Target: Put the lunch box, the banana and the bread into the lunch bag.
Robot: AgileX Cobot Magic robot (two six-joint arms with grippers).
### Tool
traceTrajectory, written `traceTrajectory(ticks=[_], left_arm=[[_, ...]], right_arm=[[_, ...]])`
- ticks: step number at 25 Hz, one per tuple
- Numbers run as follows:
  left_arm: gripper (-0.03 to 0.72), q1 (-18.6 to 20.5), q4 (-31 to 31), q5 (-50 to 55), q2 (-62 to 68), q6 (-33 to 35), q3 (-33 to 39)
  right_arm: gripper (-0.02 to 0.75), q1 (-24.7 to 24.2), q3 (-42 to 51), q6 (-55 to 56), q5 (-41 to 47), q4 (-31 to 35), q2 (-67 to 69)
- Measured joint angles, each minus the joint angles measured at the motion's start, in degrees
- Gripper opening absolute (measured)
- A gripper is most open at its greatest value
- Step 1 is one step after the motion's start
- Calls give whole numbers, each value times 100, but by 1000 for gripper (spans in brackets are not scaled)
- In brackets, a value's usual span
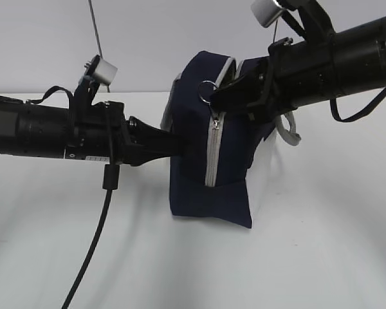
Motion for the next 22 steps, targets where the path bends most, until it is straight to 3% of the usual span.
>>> traceTrajectory(ticks=[4, 22], left_arm=[[8, 0, 0, -161, 2, 7, 0], [0, -356, 28, -277, 2, -169, 0]], right_arm=[[0, 0, 0, 0, 0, 7, 0], [0, 0, 0, 0, -438, 1138, -21]])
